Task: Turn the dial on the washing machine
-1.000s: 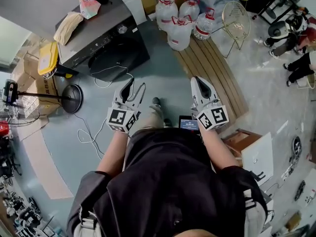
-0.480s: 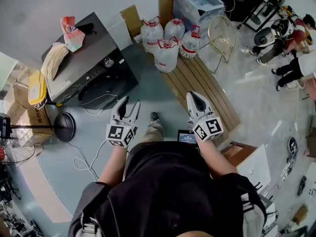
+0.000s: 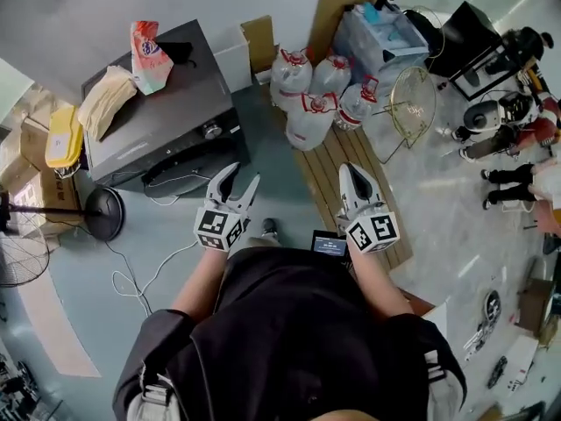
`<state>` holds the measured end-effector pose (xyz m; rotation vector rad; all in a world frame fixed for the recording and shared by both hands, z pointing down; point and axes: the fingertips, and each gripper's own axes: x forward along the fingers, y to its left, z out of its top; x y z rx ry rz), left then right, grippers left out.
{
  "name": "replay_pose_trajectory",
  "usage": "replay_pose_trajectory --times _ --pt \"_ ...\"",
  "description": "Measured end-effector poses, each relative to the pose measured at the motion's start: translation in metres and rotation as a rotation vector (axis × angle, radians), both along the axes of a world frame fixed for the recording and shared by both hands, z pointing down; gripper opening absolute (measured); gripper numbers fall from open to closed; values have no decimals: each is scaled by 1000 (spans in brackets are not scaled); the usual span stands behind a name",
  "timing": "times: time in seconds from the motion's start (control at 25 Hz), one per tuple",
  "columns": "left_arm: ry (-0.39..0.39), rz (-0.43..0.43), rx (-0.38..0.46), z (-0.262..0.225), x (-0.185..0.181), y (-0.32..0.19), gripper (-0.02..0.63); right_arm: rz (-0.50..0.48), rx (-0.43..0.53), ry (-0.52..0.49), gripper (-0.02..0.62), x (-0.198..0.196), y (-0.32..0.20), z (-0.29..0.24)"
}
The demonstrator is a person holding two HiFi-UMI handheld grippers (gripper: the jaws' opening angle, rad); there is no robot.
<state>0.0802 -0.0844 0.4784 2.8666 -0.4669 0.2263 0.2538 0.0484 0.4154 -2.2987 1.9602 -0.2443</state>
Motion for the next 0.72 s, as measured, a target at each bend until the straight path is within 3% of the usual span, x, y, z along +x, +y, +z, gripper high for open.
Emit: replay_pose_trajectory --times 0.32,0.72 --pt "22 -130 -72 26 -5 -60 202 -97 -9 35 1 7 -80 -4" --pt "-57 -343 -115 61 -27 -123 206 -301 -42 8 0 10 -180 23"
